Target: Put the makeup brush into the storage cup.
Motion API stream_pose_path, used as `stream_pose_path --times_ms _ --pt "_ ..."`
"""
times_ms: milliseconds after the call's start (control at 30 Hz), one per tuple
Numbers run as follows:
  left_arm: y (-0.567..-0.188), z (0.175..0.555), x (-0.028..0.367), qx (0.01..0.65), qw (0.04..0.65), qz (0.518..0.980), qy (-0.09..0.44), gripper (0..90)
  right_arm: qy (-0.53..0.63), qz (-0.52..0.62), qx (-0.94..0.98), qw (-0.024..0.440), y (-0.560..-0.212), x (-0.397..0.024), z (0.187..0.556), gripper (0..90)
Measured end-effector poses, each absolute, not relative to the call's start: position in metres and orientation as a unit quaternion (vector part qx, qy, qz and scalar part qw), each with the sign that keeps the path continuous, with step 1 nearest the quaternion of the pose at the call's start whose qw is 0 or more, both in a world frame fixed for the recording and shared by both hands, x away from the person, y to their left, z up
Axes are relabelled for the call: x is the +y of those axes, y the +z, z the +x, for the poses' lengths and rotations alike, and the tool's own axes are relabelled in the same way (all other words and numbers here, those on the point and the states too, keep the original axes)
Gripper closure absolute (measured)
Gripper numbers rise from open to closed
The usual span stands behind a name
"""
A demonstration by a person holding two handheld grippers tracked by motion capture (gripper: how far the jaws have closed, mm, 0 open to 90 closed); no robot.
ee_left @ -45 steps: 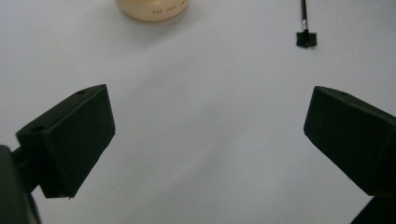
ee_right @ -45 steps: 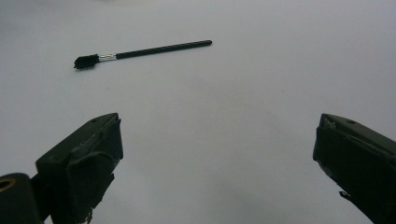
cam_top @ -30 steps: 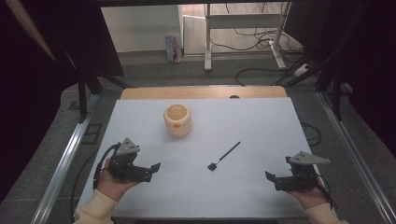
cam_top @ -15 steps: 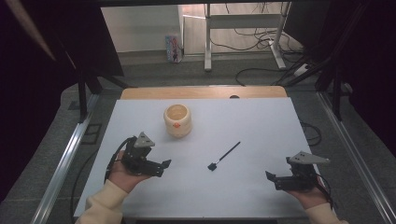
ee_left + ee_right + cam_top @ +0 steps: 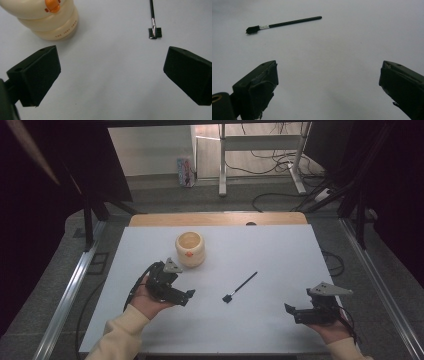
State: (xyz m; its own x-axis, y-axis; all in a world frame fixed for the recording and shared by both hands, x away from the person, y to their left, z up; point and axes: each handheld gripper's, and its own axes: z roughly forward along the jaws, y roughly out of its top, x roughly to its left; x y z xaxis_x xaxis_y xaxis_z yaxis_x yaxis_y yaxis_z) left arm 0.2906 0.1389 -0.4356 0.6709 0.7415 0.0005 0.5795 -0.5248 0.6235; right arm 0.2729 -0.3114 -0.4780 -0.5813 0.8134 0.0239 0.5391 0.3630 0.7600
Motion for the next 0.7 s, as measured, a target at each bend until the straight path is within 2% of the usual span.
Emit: stream_pose_path --times_ms 700 --pt "-0.430 0.309 0.111 0.362 0.306 0.874 0.104 1.6 0.375 0.419 0.807 0.183 -0.479 -0.311 0.273 2.4"
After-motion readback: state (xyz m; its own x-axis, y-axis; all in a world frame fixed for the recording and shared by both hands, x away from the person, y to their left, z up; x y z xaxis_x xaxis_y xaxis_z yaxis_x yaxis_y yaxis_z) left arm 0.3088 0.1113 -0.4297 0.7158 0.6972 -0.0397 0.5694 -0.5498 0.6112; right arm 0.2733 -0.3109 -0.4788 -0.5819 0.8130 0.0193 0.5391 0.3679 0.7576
